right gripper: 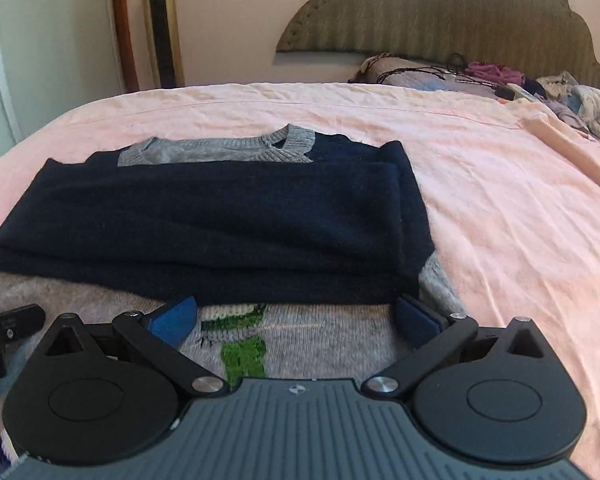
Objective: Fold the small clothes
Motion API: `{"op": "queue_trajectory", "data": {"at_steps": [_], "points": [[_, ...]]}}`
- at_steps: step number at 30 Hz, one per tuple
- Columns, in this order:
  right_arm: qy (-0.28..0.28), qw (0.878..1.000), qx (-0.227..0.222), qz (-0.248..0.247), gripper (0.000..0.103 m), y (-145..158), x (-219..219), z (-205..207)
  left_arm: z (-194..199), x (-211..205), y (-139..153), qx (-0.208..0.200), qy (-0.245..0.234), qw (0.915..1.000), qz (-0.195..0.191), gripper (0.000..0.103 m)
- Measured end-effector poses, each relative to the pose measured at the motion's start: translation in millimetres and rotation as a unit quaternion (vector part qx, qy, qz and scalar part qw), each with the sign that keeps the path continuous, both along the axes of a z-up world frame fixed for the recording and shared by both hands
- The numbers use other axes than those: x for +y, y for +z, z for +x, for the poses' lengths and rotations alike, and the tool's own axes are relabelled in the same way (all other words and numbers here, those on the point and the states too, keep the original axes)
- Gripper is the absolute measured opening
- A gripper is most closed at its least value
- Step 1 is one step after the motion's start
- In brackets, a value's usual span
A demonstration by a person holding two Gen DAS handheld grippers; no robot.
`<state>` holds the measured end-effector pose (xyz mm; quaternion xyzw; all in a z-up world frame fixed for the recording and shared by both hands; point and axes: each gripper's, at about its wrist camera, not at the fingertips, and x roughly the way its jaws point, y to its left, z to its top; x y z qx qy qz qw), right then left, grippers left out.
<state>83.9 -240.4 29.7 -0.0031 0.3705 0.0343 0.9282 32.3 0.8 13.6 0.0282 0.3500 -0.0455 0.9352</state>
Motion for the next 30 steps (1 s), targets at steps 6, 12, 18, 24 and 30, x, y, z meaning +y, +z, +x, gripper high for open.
{"op": "queue_trajectory", "data": {"at_steps": [6, 12, 18, 24, 30], "points": [[-0.02, 0.994, -0.073, 0.084, 0.103, 43, -68, 9, 49, 50, 29, -0.043, 0.054, 0.996, -0.058, 0.103], [-0.078, 0.99, 0.003, 0.118, 0.089, 19, -118, 107, 134, 69, 4, 0.029, 0.095, 0.9908, -0.092, 0.094], [-0.033, 0.989, 0.028, 0.144, 0.013, -2, -110, 148, 143, 47, -7, 0.001, 0.078, 0.9968, 0.015, 0.018], [-0.041, 0.981, 0.02, 0.19, 0.005, -8, -137, 146, 142, 42, -12, -0.029, 0.092, 0.9896, 0.106, 0.018], [-0.095, 0.985, -0.052, 0.137, 0.069, 34, -116, 113, 105, 31, 21, -0.084, 0.085, 0.9914, 0.054, 0.047]]}}
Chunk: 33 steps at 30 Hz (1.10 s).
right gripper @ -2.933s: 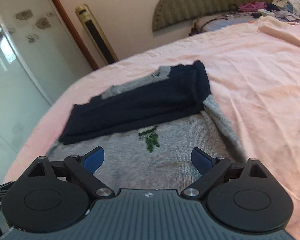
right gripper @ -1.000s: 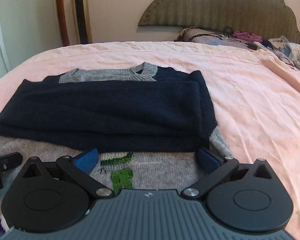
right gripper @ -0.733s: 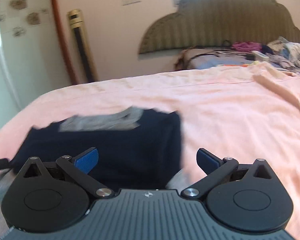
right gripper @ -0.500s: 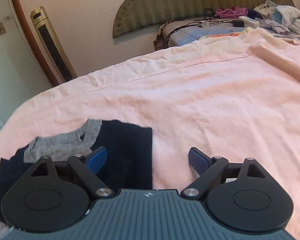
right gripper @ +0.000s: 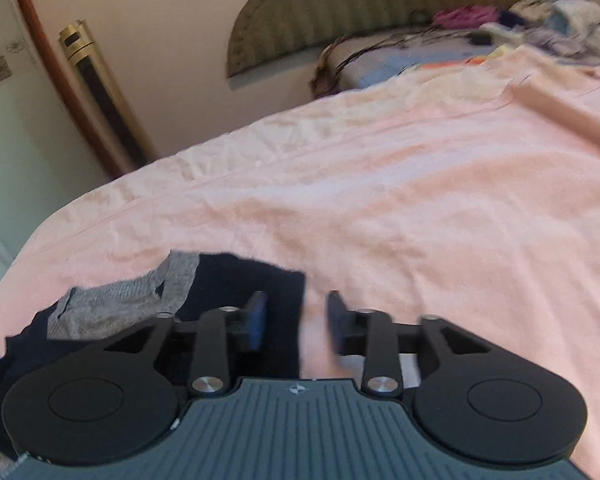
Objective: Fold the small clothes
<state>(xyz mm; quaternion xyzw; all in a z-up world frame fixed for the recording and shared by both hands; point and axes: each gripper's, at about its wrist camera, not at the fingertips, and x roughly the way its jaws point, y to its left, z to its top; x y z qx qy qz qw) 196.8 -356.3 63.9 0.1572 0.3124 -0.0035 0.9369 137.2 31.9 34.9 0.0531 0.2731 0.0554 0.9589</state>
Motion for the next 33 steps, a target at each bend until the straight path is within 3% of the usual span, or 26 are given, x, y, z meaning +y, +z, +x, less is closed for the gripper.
{"op": "queue_trajectory", "data": {"at_steps": [1, 2, 3, 6, 8, 10, 11, 13, 15, 18, 20, 22, 25, 27, 33], "points": [[0.02, 0.999, -0.026, 0.003, 0.073, 10, 9, -10, -5, -7, 6, -0.025, -0.014, 0.9995, -0.015, 0.059], [0.047, 0.998, -0.034, 0.005, 0.08, 16, 22, -14, -7, -18, 10, -0.039, -0.031, 0.9985, -0.022, 0.081], [0.075, 0.997, -0.03, 0.001, 0.085, 18, 38, -15, -5, -31, 10, -0.039, -0.052, 0.9977, -0.021, 0.085], [0.128, 0.99, -0.003, -0.056, 0.085, 3, 81, -2, 21, -57, -5, 0.031, -0.086, 0.9955, -0.023, 0.084], [0.117, 0.988, 0.028, -0.096, 0.085, -16, 92, 10, 35, -53, -23, 0.08, -0.075, 0.993, -0.042, 0.084], [0.106, 0.988, 0.028, -0.112, 0.088, -33, 87, 10, 33, -39, -33, 0.067, -0.079, 0.9923, -0.068, 0.084], [0.105, 0.988, 0.021, -0.108, 0.095, -38, 81, 7, 34, -35, -33, 0.068, -0.08, 0.9914, -0.077, 0.084], [0.103, 0.991, 0.02, -0.08, 0.097, -40, 72, 6, 39, -39, -34, 0.071, -0.079, 0.9921, -0.068, 0.085], [0.108, 0.989, 0.029, -0.099, 0.103, -41, 79, 11, 39, -45, -34, 0.072, -0.071, 0.9934, -0.055, 0.085], [0.097, 0.987, 0.031, -0.126, 0.101, -37, 89, 7, 18, -49, -23, 0.067, -0.059, 0.9955, -0.035, 0.083], [0.066, 0.989, 0.031, -0.127, 0.099, -26, 91, -13, -5, -47, -16, 0.072, -0.07, 0.9937, -0.049, 0.083], [0.083, 0.991, 0.01, -0.107, 0.102, -15, 96, -44, -26, -46, -16, 0.08, -0.078, 0.9911, -0.072, 0.084], [0.12, 0.985, 0.021, -0.121, 0.103, -20, 115, -70, -45, -51, -25, 0.074, -0.082, 0.9918, -0.064, 0.084], [0.129, 0.978, 0.033, -0.162, 0.103, -33, 126, -74, -49, -54, -32, 0.062, -0.084, 0.9932, -0.051, 0.086], [0.088, 0.985, 0.054, -0.138, 0.103, -27, 115, -75, -44, -50, -35, 0.073, -0.07, 0.993, -0.061, 0.097]]}}
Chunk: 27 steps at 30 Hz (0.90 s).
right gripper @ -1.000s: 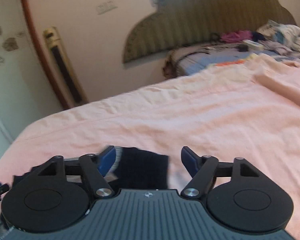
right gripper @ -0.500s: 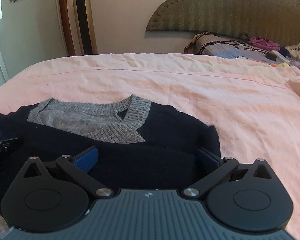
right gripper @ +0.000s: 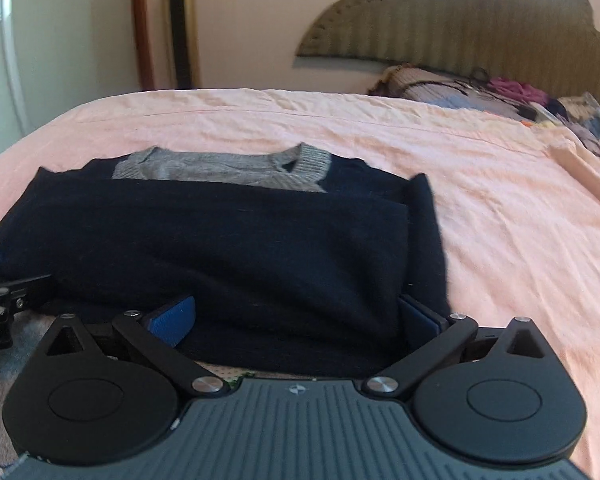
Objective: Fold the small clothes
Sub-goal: 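Move both open tools back over the grey body to its ribbed hem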
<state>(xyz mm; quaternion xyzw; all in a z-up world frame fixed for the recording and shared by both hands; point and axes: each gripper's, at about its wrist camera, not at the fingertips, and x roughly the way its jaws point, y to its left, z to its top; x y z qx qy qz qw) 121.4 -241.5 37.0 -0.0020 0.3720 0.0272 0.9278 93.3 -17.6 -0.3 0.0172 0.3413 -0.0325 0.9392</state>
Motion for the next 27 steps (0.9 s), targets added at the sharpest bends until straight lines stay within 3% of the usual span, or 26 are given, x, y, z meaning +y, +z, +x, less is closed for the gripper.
{"op": "queue_trajectory", "data": {"at_steps": [5, 6, 10, 15, 17, 20, 27], "points": [[0.015, 1.0, 0.016, 0.009, 0.103, -3, 7, -41, 1, 0, -1, 0.001, 0.004, 1.0, -0.002, 0.098], [0.023, 1.0, -0.003, -0.009, 0.103, -8, 10, -50, 1, -1, -1, 0.001, 0.004, 1.0, 0.0, 0.098], [0.014, 1.0, -0.01, 0.011, 0.103, -9, 3, -53, -6, -5, 4, 0.004, 0.017, 0.9997, 0.02, 0.098], [0.012, 1.0, -0.01, 0.007, 0.103, -9, 5, -52, -45, 7, 18, 0.034, 0.02, 0.9978, -0.053, 0.098], [0.012, 1.0, -0.01, 0.004, 0.103, -10, 6, -53, -57, 8, 10, 0.049, 0.022, 0.9972, -0.051, 0.098], [0.012, 1.0, -0.01, 0.004, 0.103, -9, 5, -53, -71, -2, -2, 0.014, 0.008, 0.9999, 0.005, 0.099], [0.01, 1.0, -0.01, 0.005, 0.103, -9, 5, -53, -67, -2, -4, 0.018, 0.009, 0.9998, -0.001, 0.103]]}}
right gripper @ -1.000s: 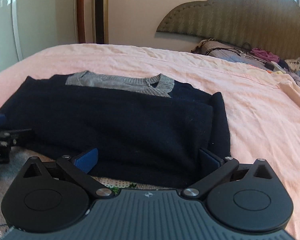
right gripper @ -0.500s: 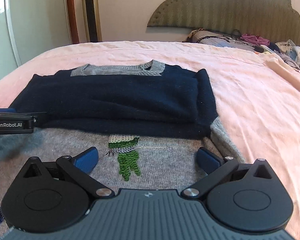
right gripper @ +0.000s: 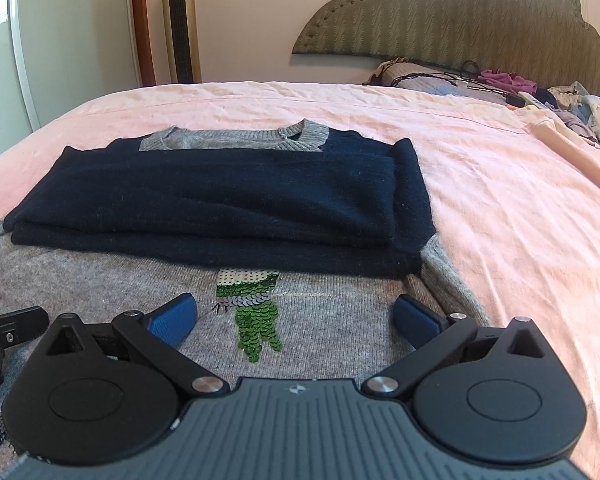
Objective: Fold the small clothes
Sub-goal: 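Move both open tools back over the grey body to its ribbed hem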
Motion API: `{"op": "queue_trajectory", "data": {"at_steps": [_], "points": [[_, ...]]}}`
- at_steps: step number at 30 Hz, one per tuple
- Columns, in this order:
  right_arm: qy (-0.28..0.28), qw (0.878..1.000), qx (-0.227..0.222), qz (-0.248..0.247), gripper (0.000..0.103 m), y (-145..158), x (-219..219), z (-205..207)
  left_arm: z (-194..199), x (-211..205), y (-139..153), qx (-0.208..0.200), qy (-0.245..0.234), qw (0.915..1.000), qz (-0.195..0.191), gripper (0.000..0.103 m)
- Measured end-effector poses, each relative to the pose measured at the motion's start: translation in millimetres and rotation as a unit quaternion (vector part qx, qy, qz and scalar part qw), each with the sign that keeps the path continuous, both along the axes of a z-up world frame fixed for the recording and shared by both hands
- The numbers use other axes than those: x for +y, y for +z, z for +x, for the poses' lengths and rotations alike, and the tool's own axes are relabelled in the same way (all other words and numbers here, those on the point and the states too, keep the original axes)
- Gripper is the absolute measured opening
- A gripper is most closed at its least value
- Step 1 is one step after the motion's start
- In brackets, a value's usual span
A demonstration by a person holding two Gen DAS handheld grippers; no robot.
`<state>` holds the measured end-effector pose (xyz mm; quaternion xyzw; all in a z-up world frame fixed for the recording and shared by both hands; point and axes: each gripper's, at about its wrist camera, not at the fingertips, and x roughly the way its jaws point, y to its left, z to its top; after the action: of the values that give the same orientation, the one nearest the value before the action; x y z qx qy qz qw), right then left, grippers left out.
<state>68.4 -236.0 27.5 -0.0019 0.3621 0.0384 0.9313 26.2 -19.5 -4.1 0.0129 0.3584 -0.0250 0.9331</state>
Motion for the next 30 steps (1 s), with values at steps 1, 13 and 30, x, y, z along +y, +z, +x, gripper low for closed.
{"op": "queue_trajectory", "data": {"at_steps": [1, 13, 30], "points": [[0.0, 1.0, 0.0, 0.001, 0.103, 0, 0, 0, 0, 0, 0, 0.0, -0.001, 1.0, 0.0, 0.103], [-0.003, 1.0, 0.0, -0.001, 0.103, 0, 1, -1, 0, 0, 0, 0.0, -0.001, 1.0, 0.001, 0.103], [-0.047, 0.999, 0.001, -0.008, 0.103, 1, 7, -38, 0, -3, 0, 0.002, 0.002, 1.0, 0.009, 0.103]]}}
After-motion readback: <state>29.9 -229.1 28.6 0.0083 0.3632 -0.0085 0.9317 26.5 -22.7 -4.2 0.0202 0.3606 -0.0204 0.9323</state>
